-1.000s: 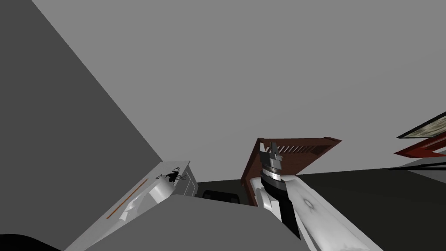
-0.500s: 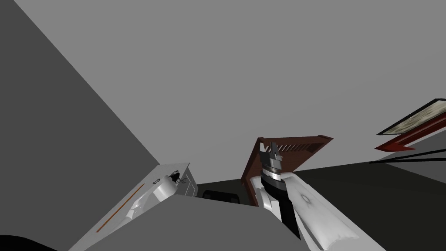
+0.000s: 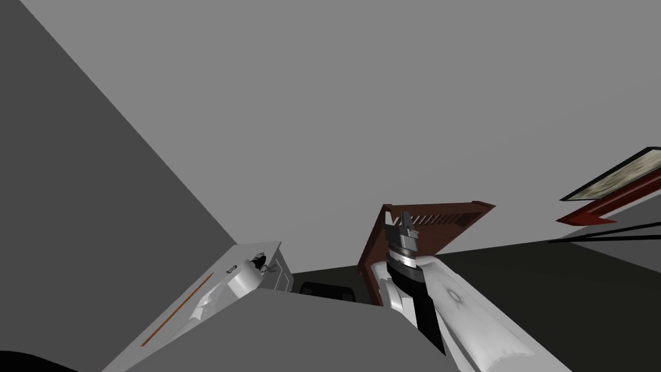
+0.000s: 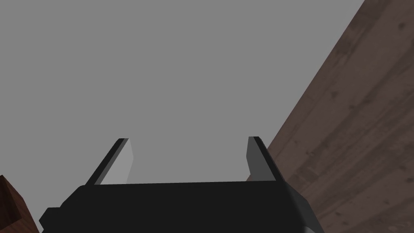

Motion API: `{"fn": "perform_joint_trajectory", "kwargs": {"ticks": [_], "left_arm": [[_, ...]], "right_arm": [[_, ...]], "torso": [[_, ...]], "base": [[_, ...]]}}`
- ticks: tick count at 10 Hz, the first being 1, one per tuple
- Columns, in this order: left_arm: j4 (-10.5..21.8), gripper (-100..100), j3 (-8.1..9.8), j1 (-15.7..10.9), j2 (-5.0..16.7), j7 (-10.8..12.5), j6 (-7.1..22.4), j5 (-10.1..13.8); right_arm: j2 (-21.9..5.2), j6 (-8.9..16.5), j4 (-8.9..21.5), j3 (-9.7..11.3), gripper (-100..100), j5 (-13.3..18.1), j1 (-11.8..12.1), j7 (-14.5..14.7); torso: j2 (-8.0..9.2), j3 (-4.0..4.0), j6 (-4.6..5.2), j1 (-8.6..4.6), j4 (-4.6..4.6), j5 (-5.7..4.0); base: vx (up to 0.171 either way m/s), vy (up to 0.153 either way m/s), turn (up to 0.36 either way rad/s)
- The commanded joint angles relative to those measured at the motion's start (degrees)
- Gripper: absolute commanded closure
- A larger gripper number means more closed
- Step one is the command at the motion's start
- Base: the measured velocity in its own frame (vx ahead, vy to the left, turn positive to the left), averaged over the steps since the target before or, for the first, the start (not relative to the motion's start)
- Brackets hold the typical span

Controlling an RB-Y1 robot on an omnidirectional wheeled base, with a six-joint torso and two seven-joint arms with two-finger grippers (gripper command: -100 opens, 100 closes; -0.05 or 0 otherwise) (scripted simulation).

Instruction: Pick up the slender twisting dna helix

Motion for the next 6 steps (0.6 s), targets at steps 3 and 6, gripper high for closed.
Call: {"fn": "perform_joint_trajectory", "kwargs": {"ticks": [3, 6], "left_arm": [[1.6, 100, 0.31, -0.6, -0.3, -0.2, -1.2, -0.1], [1.5, 100, 0.33, -0.6, -0.3, -0.2, -1.1, -0.1]], "right_arm": [[0.0, 0.0, 0.0, 0.0, 0, 0.0, 0.0, 0.0], [0.0, 0.0, 0.0, 0.0, 0, 0.0, 0.0, 0.0]], "torso": [[0.02, 0.01, 0.00, -0.02, 0.00, -0.01], [0.01, 0.00, 0.02, -0.04, -0.01, -0.01]], "base": [[0.003, 0.002, 0.001], [0.000, 0.000, 0.000]]}}
